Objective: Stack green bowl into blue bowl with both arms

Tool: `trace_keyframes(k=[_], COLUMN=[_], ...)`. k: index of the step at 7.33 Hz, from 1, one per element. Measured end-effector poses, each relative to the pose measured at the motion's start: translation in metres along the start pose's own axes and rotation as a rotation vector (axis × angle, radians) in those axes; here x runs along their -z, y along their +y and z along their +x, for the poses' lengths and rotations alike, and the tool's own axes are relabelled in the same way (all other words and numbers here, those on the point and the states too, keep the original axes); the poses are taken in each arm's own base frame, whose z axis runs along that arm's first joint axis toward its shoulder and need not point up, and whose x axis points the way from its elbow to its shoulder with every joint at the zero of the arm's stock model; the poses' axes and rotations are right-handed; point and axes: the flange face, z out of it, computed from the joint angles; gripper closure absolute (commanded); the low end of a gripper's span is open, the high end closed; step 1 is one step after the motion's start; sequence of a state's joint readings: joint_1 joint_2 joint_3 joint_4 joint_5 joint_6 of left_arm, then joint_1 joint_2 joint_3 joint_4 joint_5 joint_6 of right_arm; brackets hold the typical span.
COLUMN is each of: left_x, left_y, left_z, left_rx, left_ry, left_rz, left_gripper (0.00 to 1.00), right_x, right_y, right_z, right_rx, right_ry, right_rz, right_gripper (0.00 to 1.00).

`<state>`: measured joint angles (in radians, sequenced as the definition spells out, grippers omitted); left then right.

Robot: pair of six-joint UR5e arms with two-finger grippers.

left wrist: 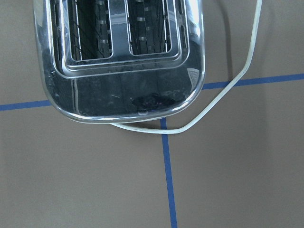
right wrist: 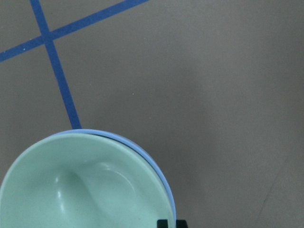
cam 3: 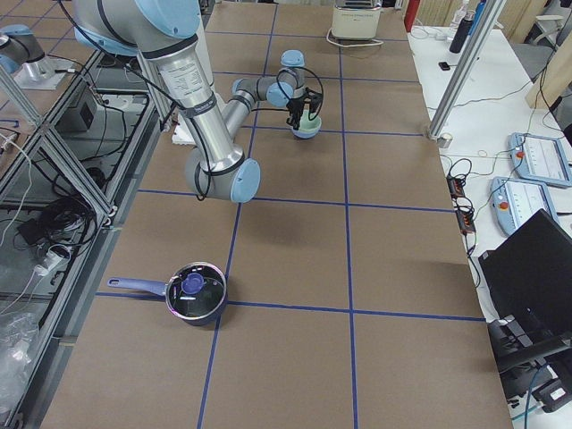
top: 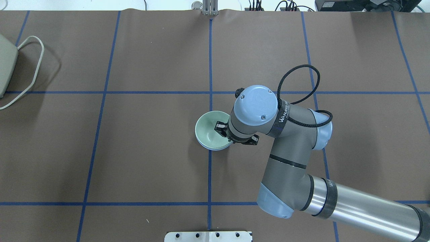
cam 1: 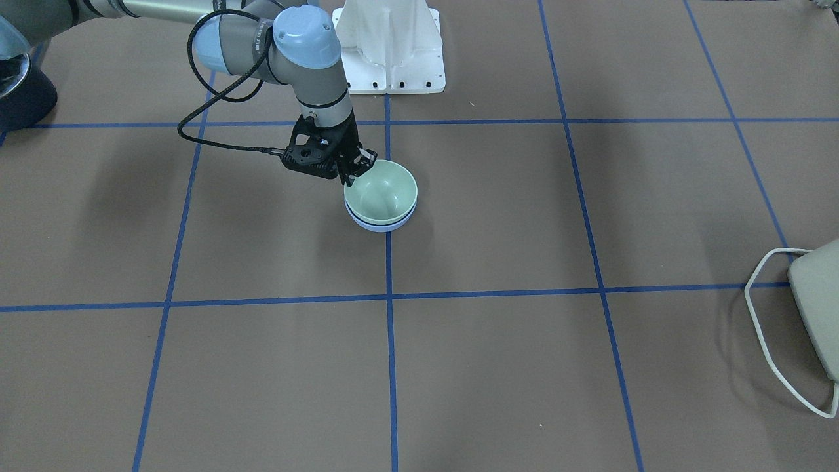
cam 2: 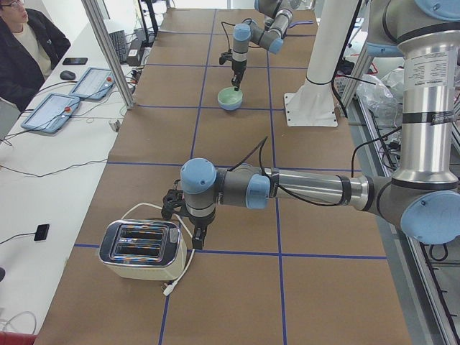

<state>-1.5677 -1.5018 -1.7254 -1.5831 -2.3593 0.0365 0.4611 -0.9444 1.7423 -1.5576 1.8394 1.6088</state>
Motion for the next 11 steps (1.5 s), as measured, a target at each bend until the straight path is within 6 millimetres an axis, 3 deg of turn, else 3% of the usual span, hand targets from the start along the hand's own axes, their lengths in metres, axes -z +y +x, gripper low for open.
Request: trace_keyframes(k=[1,3,4,5,7,9,11], left_x=[0.000,-0.002,-0.003,-0.004,-0.006,-0.006,-0.007], left_y=[0.000,0.003,0.003,0.003,0.003,0.003,0.007], left_z=[0.000,-0.002,-0.002,0.000,0.003,0.003,0.000], left_rx=[0.001,0.005,0.011,0.014,0.023,0.038,0.040], left_ry=[0.000,0.000,0.001,0.002,0.003,0.003,0.002], left_rz=[-0.001,-0.004,-0.007,-0.011,-0.015,-0.018,-0.019], left_gripper=[0.01,0.01,0.01,0.01,0.01,0.01,0.01], right_x=[-0.001,0.008,0.024,0.046,0.093,0.135,0.159], right_y=[-0.002,-0.027,-0.054,-0.091,-0.179,-0.281,-0.358], right_z=[0.001,0.005,0.012,0.032,0.102,0.210,0.329], right_rx=[-0.002,-0.028,-0.055,-0.068,0.030,0.210,0.358], right_ry=[0.003,0.000,0.000,0.014,0.058,0.108,0.157], right_rz=[0.003,0.035,0.055,0.072,0.110,0.095,0.057], right_gripper=[0.00,0.00,0.00,0.00,0.00,0.00,0.00])
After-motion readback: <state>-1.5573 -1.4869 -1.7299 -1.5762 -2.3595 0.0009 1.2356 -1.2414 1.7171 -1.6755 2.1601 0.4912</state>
